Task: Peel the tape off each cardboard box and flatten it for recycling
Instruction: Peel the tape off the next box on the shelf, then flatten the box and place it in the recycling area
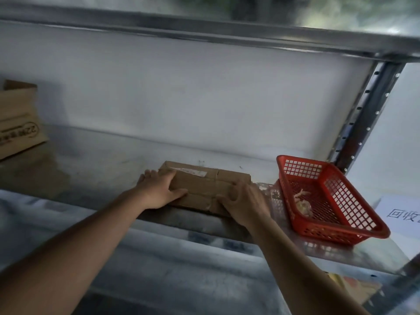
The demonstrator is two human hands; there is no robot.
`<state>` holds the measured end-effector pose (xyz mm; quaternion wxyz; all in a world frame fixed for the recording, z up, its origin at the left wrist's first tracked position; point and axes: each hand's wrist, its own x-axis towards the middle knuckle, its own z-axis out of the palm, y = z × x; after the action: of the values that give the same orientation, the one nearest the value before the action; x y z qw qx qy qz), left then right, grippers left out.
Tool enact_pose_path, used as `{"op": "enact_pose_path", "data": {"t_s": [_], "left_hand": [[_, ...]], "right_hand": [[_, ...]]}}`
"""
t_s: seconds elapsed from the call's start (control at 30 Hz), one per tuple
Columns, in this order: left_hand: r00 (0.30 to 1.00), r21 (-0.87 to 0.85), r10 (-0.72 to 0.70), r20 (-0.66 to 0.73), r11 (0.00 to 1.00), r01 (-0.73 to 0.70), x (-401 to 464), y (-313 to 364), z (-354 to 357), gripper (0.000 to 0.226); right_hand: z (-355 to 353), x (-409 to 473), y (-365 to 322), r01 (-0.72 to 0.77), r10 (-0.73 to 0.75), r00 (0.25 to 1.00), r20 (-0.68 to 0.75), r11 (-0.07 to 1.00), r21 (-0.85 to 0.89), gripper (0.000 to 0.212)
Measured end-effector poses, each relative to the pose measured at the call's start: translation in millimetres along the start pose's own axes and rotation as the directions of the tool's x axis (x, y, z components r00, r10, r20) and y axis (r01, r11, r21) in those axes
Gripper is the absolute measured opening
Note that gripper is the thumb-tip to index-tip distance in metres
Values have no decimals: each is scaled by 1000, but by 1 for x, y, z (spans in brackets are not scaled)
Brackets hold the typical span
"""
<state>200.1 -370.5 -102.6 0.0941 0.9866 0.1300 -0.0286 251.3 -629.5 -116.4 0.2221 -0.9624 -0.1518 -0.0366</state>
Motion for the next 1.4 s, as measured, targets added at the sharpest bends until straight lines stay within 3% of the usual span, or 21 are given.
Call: {"op": "enact_pose_path", "data": {"t_s": [0.23,0.47,0.73,0.97,1.23,1.4], "left_hand": [[995,-288,-64,-74,957,40,-23,-15,-2,103],[991,-350,28,-130,934,-73,-50,-39,-8,101],[952,-424,258,-163,853,-304,-95,-38,-3,102],[872,-405,447,-199,773,-488,-147,14,20,99],[805,-380,583,-107,724,-575,-204,108,67,99],[785,-362,618,-39,724,-587,-245,190,109,99]], "right_hand": [[-13,-19,-9,55,29,964,-266,952,303,69],[-12,-74,-42,-83,209,903,-375,942,326,81],[-6,-176,-58,-178,297,829,-475,944,279,67],[-19,-265,-24,-311,418,738,-529,907,283,65],[-28,-356,40,-472,575,636,-515,817,330,60],[-49,-414,109,-580,629,606,-487,768,270,57]]}}
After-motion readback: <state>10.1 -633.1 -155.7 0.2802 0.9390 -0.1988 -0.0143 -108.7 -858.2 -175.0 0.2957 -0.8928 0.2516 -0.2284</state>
